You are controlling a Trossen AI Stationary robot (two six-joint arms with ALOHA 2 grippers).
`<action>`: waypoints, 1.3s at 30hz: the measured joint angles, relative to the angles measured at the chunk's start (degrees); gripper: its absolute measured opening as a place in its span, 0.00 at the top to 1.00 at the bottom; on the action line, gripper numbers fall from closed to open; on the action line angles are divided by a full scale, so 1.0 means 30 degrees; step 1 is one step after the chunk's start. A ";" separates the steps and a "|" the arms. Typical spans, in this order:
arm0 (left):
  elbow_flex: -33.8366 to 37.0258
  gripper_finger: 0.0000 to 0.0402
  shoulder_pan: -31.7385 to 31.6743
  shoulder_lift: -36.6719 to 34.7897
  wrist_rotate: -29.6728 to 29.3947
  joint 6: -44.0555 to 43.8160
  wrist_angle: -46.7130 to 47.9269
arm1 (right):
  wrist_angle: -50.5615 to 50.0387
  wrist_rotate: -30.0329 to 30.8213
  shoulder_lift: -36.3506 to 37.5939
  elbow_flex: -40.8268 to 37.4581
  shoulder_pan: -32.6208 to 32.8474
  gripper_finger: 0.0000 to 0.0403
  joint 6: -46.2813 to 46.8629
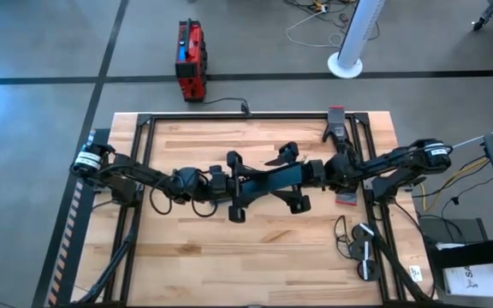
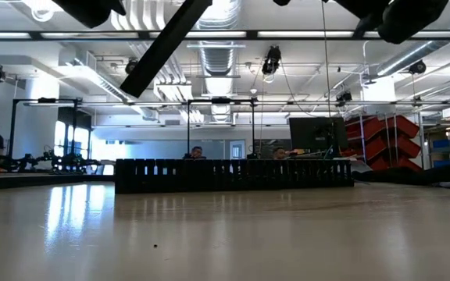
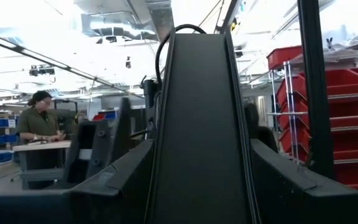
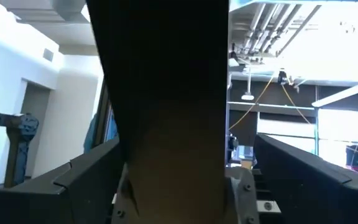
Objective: Ziptie cables
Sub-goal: Close the black cable duct
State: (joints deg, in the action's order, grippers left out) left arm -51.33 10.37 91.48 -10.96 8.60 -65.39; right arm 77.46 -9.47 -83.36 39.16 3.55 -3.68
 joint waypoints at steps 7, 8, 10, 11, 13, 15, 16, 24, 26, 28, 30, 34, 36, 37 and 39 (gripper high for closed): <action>0.0015 0.49 -0.0007 0.0000 -0.0031 0.0398 -0.0262 | 0.0092 -0.0090 0.0144 0.0000 0.0067 0.32 -0.0140; 0.0015 0.49 -0.0007 0.0000 -0.0107 0.0402 -0.0241 | 0.0104 -0.0071 0.0142 0.0000 0.0067 0.35 -0.0141; 0.0015 0.49 -0.0015 0.0000 -0.0162 0.0409 -0.0210 | 0.0131 -0.0075 0.0133 0.0000 0.0067 0.39 -0.0134; 0.0015 0.49 -0.0015 0.0000 -0.0210 0.0406 -0.0212 | 0.0139 -0.0072 0.0128 0.0000 0.0067 0.40 -0.0141; 0.0015 0.49 -0.0016 0.0000 -0.0226 0.0386 -0.0242 | 0.0143 -0.0070 0.0128 0.0000 0.0067 0.43 -0.0175; 0.0007 0.49 -0.0022 0.0000 -0.0233 0.0366 -0.0268 | 0.0150 -0.0072 0.0128 0.0000 0.0067 0.43 -0.0177; -0.0025 0.49 -0.0022 0.0000 -0.0239 0.0358 -0.0255 | 0.0158 -0.0075 0.0128 0.0000 0.0067 0.43 -0.0185; -0.0102 0.49 -0.0146 0.0000 -0.0226 0.0395 -0.0336 | -0.1085 -0.0032 -0.0098 0.0640 0.0067 0.31 -0.0313; -0.0109 0.49 -0.0146 0.0009 -0.0219 0.0386 -0.0534 | -0.1256 -0.0026 -0.0091 0.0768 0.0067 0.30 -0.0326; -0.0109 0.49 -0.0146 0.0016 -0.0220 0.0366 -0.0538 | -0.1285 -0.0010 -0.0091 0.0794 0.0067 0.30 -0.0309; -0.0109 0.49 -0.0146 0.0022 -0.0219 0.0336 -0.0530 | -0.1289 -0.0010 -0.0091 0.0794 0.0074 0.32 -0.0444; -0.0109 0.49 -0.0146 0.0036 -0.0213 0.0326 -0.0523 | -0.1278 0.0005 -0.0083 0.0794 0.0074 0.40 -0.0464; -0.0109 0.49 -0.0146 0.0036 -0.0216 0.0264 -0.0530 | -0.1272 0.0005 -0.0076 0.0794 0.0067 0.45 -0.0537; -0.0109 0.49 -0.0146 0.0036 -0.0211 0.0249 -0.0498 | -0.1263 -0.0007 -0.0083 0.0794 0.0067 0.47 -0.0568; -0.0109 0.50 -0.0138 0.0030 -0.0211 0.0280 -0.0209 | -0.1281 -0.0021 -0.0083 0.0794 0.0074 0.47 -0.0589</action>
State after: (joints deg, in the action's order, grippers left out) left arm -51.66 9.96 91.57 -11.60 9.44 -66.02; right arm 73.61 -9.53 -83.61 41.54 3.77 -5.44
